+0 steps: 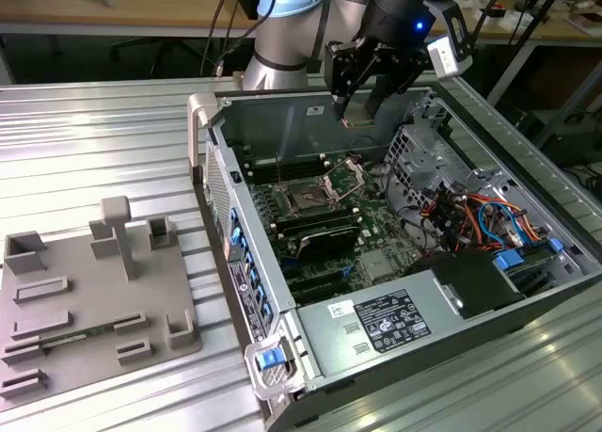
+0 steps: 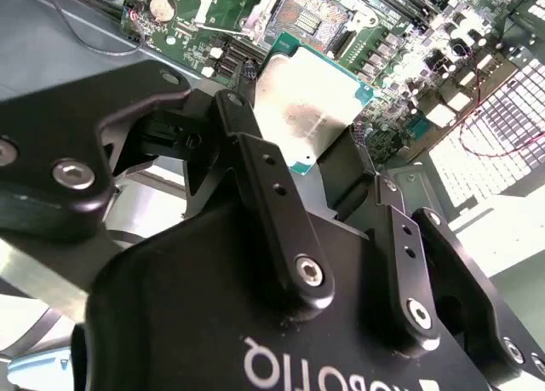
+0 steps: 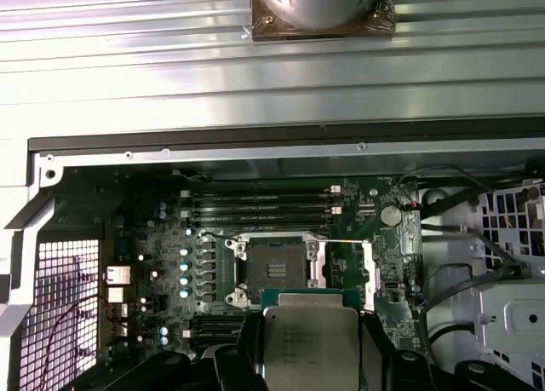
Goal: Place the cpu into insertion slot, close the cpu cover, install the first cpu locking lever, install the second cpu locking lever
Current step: 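Place the cpu into insertion slot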
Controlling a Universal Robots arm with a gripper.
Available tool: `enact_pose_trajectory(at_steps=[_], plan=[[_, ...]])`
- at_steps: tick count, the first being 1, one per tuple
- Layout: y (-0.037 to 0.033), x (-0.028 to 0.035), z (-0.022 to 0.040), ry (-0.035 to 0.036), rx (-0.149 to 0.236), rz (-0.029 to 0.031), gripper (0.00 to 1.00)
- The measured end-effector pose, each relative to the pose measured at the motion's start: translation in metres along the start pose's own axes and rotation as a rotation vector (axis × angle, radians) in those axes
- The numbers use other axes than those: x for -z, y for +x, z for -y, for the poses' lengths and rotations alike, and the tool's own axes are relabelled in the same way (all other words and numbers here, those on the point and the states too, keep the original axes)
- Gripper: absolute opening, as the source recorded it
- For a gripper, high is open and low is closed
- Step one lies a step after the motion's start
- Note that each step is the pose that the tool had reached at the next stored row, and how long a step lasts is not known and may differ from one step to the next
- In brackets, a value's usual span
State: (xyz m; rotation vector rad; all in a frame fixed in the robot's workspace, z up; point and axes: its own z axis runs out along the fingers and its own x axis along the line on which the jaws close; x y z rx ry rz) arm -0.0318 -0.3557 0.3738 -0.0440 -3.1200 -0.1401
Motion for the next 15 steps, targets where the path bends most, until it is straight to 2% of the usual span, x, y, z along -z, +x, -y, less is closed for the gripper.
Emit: enact_pose_trajectory(at_steps=[3, 5, 6, 12, 14, 15], plan=[[0.0000, -0.0001, 0.0000, -0.0002, -0.018, 0.0017, 0.55], [0.0000, -0.0008, 0.0001, -0.0013, -0.073, 0.0065, 0.55], [0.0000, -0.0008, 0.0001, -0.0015, -0.084, 0.0075, 0.55], [0.0000, -0.0009, 0.0001, -0.0017, -0.089, 0.0080, 0.55], [0.0000, -0.0011, 0.0001, -0.0008, -0.111, 0.0101, 0.55], [0.0000, -0.0014, 0.0001, -0.0008, -0.139, 0.0125, 0.55]])
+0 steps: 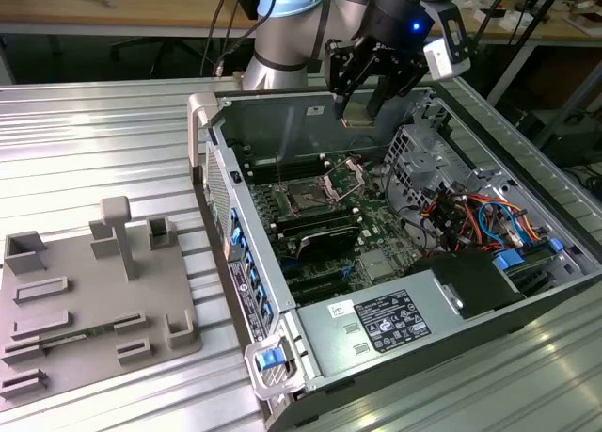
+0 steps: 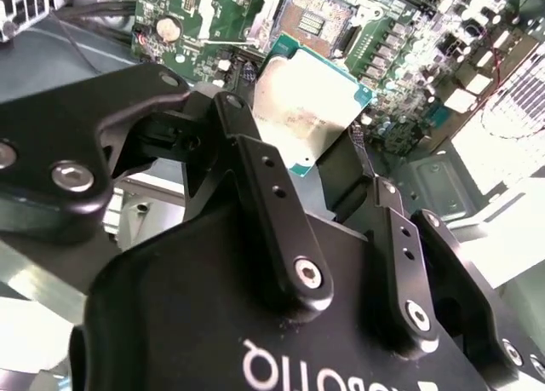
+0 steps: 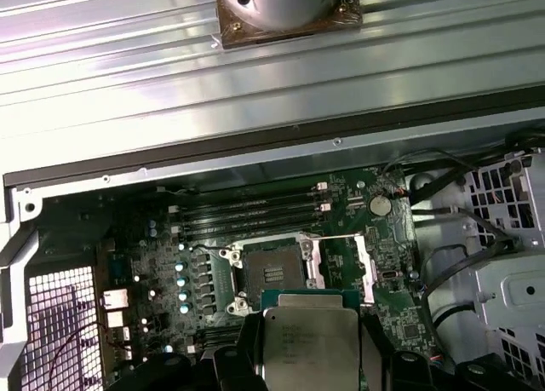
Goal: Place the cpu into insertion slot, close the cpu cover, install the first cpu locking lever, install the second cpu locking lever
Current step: 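Place the cpu into insertion slot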
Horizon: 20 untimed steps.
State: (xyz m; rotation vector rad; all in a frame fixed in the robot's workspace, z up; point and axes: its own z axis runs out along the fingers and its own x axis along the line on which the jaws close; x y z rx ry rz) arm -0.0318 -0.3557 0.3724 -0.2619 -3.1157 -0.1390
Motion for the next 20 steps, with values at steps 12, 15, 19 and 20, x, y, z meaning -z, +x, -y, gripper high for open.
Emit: enact_pose_trajectory(at_steps=[12, 15, 19, 20], plan=[[0.0000, -0.0017, 0.0002, 0.0079, -0.072, 0.0083, 0.55], [-0.0001, -0.0018, 0.0002, 0.0079, -0.072, 0.0083, 0.55], [-0.0001, -0.0018, 0.0002, 0.0076, -0.084, 0.0094, 0.55], [-0.0001, -0.0019, 0.0001, 0.0073, -0.095, 0.0102, 0.55]])
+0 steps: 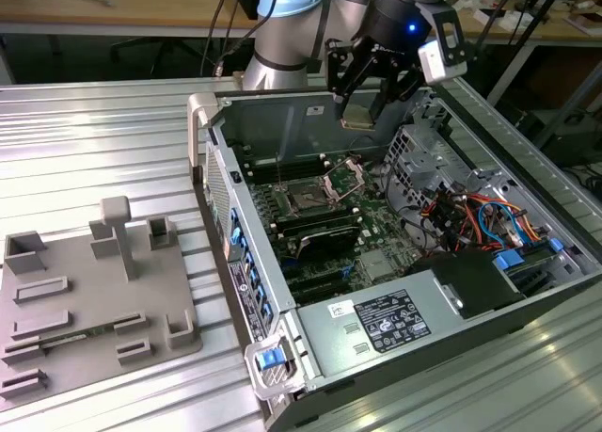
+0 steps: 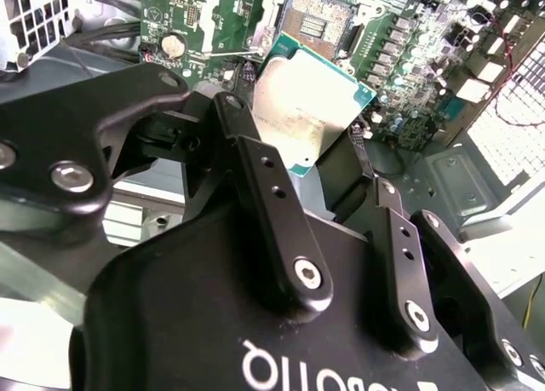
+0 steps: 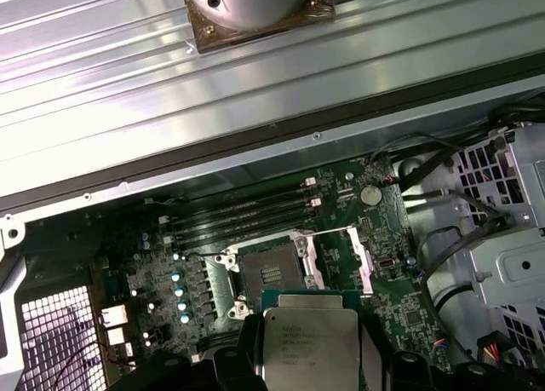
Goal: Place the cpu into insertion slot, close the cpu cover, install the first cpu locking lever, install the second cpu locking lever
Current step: 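Place the cpu into insertion slot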
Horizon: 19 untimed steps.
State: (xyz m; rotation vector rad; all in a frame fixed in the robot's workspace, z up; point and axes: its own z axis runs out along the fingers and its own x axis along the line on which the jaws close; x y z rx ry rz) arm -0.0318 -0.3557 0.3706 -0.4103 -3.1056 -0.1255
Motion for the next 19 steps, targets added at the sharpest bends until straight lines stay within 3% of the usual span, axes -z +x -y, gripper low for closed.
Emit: enact_pose_trajectory(at_steps=[9, 16, 19], plan=[[0.0000, -0.0003, 0.0001, -0.0021, -0.139, 0.0109, 0.55], [0.0000, -0.0008, 0.0001, -0.0046, -0.281, 0.0220, 0.55], [0.0001, -0.0008, 0.0001, -0.0048, -0.292, 0.0229, 0.55]])
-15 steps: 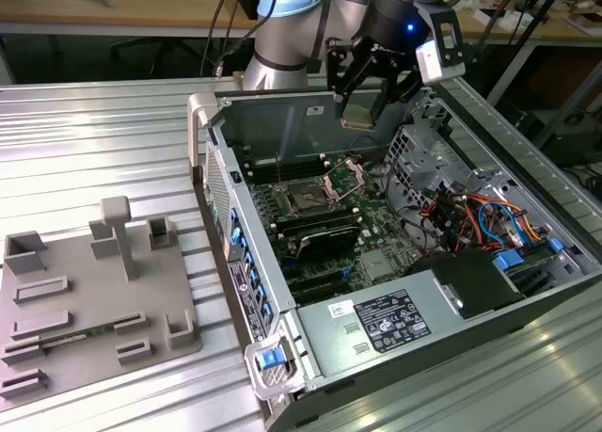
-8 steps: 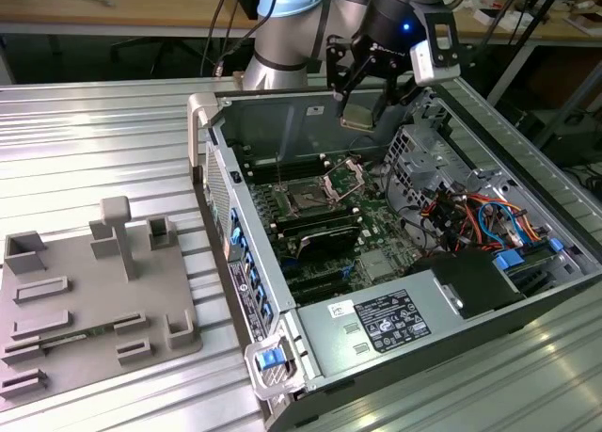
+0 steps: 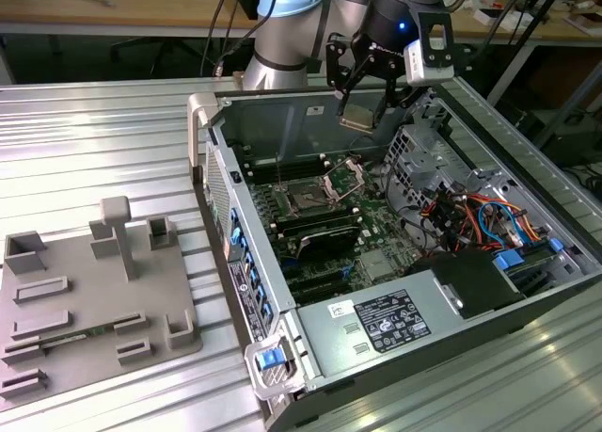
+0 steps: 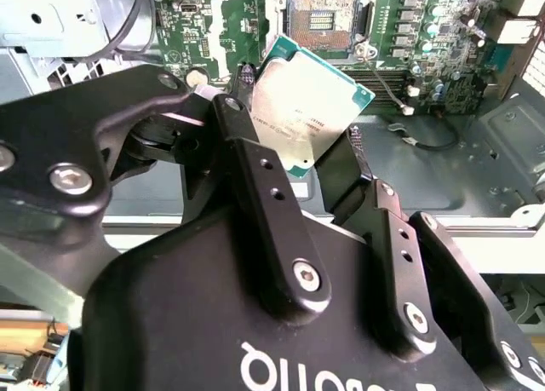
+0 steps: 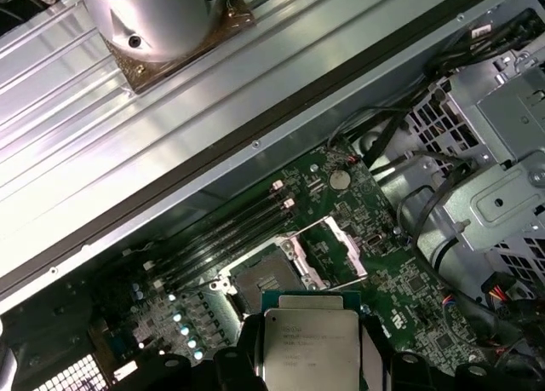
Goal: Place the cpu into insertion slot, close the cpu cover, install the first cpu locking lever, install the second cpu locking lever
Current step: 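Place the cpu into insertion slot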
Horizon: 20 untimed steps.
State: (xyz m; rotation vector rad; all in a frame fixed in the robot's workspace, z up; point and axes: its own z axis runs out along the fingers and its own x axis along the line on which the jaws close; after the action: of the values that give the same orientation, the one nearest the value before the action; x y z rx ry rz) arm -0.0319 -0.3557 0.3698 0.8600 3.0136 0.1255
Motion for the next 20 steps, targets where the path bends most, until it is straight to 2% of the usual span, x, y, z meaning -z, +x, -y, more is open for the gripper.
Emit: enact_pose_trajectory(at_steps=[16, 20], plan=[[0.0000, 0.0000, 0.0000, -0.0001, -0.007, 0.0006, 0.55], [0.0000, -0.0001, 0.0000, -0.0007, -0.041, 0.0033, 0.55]])
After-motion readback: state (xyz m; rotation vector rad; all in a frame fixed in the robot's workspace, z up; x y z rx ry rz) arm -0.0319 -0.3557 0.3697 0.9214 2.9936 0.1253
